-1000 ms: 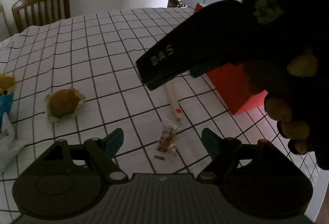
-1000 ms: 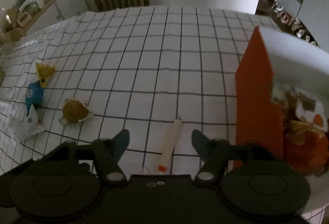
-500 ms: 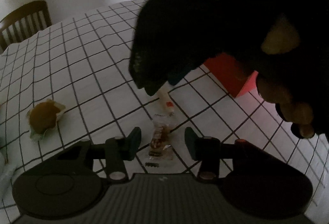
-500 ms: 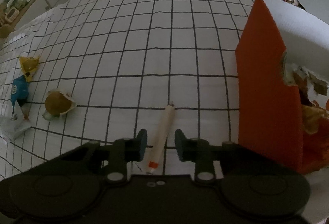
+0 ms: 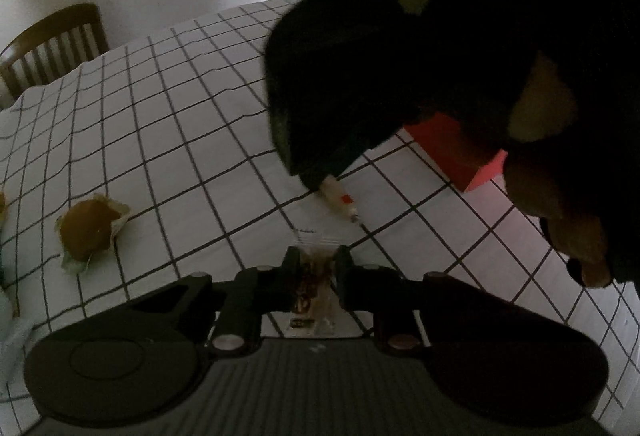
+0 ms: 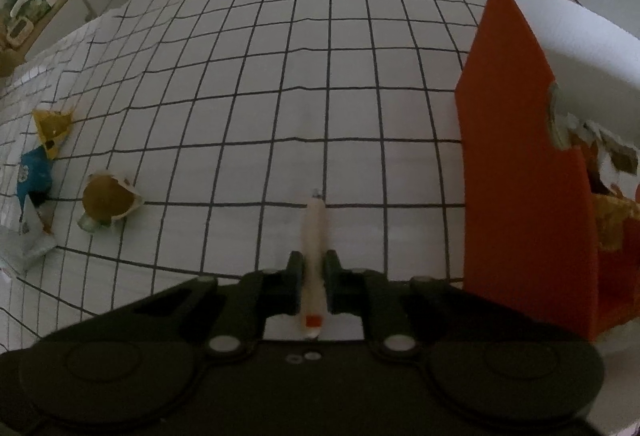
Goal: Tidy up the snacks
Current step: 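Grasp the small clear packet with left gripper while right grasps the white stick snack, then lift both items and carry them toward the red shoebox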
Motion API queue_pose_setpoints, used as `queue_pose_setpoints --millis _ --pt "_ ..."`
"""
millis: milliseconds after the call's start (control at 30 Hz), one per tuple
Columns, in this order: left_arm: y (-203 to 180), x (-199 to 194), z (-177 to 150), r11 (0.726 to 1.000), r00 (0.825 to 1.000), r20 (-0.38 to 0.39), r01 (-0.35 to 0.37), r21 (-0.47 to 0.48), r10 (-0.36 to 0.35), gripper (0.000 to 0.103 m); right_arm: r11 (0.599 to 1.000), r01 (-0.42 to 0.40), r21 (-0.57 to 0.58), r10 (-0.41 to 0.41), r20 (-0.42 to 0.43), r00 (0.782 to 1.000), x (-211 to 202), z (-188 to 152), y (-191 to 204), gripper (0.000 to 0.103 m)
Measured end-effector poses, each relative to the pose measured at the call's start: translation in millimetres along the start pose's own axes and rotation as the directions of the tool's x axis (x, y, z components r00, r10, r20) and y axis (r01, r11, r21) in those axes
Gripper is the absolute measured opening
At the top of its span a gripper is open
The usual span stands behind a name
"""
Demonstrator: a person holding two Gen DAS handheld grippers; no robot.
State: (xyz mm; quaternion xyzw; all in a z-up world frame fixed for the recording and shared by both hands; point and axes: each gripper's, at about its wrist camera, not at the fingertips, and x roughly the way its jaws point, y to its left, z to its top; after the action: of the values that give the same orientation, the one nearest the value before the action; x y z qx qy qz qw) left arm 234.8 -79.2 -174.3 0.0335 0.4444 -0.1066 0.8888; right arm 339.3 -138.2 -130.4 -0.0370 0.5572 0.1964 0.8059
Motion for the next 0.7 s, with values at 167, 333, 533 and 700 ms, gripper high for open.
queue_pose_setpoints --millis 167,333,533,700 --pt "7 -10 -2 0.997 1.0 -0.013 0.003 -0.071 -0.004 0.017 1.0 -0.022 0.009 0.022 0.019 1.0 -11 -8 -3 0.008" --pt "18 -20 -4 0.987 0.999 -0.03 0.013 -0.158 -0.018 0.017 0.999 -0.052 0.0 0.052 0.043 0.998 -33 -19 -5 0.008" --pt "29 -44 -4 0.975 0.999 -0.026 0.018 -0.223 -0.025 0.017 0.997 -0.078 -0.014 0.079 0.078 0.994 -68 -37 -7 0.008" --pt "33 -65 0 0.96 0.999 -0.018 0.021 -0.278 -0.027 0.017 0.995 -0.102 -0.017 0.104 0.114 0.988 -100 -49 -14 0.008"
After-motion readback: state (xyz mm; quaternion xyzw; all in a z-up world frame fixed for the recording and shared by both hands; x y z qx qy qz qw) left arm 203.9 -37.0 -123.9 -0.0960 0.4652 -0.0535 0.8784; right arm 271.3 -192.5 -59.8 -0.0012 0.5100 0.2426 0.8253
